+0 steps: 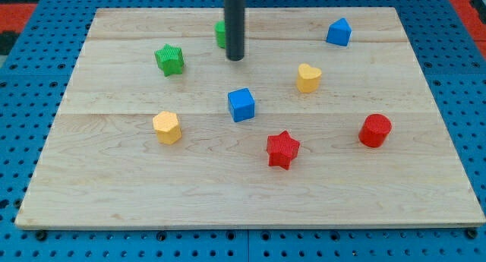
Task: Move the green star towards the center left
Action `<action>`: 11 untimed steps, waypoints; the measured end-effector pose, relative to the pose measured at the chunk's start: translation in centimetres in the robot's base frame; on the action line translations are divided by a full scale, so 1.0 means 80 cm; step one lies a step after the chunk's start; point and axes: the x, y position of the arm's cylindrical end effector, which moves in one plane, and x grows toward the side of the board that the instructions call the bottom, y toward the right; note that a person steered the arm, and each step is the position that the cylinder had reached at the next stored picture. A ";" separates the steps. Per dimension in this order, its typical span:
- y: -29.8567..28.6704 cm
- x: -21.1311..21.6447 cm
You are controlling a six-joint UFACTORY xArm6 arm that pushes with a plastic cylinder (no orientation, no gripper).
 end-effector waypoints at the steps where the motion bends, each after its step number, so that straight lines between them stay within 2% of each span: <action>1: -0.083 0.000; 3: -0.081 0.008; 4: -0.081 0.025; 5: -0.119 0.060; 6: -0.130 0.044; 7: -0.102 -0.012; 8: -0.165 -0.019; 9: -0.163 -0.063; 10: -0.192 -0.052; 11: -0.230 0.018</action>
